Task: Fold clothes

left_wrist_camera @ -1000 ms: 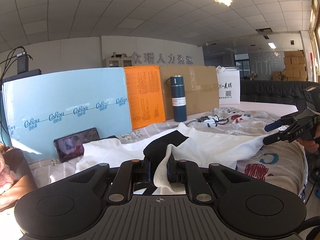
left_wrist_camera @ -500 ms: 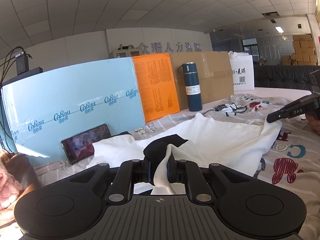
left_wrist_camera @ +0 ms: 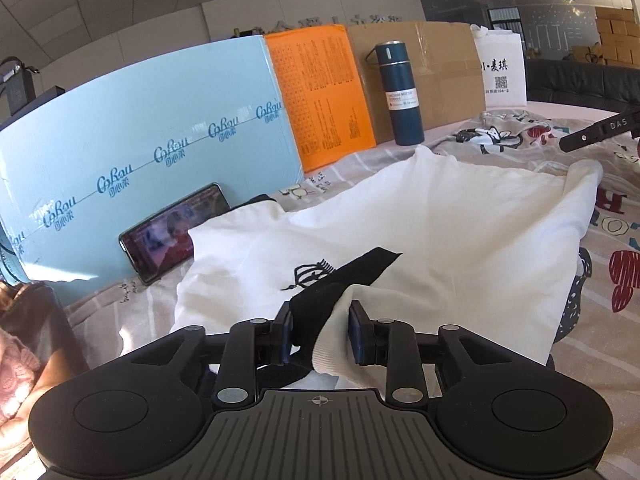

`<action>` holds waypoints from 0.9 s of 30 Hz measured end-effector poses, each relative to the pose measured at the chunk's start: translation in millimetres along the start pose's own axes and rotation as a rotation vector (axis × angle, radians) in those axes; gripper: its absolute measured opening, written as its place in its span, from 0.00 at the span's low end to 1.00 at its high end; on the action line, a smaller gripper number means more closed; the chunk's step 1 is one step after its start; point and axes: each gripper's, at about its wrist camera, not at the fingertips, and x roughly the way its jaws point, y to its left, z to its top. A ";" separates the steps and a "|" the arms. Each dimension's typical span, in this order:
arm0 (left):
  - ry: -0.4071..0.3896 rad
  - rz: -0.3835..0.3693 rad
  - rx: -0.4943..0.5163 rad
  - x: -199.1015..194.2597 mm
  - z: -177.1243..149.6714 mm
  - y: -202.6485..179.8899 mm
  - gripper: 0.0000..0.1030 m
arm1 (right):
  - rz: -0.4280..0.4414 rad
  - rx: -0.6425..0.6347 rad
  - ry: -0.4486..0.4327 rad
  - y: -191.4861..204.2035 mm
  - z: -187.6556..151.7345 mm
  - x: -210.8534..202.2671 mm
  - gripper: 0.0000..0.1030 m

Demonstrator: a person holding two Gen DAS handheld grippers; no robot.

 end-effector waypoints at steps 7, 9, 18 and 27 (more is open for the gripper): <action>-0.105 0.029 -0.062 -51.2 -2.3 -7.6 0.78 | 0.089 0.227 0.077 -7.2 -19.3 -15.3 0.57; -0.084 -0.027 -0.048 -60.0 -9.8 -19.3 0.78 | 0.079 0.191 0.052 2.4 -23.7 -18.8 0.52; 0.057 -0.001 -0.032 -53.1 -37.0 -26.8 0.78 | 0.090 0.065 -0.013 22.9 -26.3 -21.6 0.06; 0.076 0.006 -0.095 -63.9 -49.8 -9.3 0.79 | -0.185 -0.046 0.054 19.6 -27.5 -1.2 0.05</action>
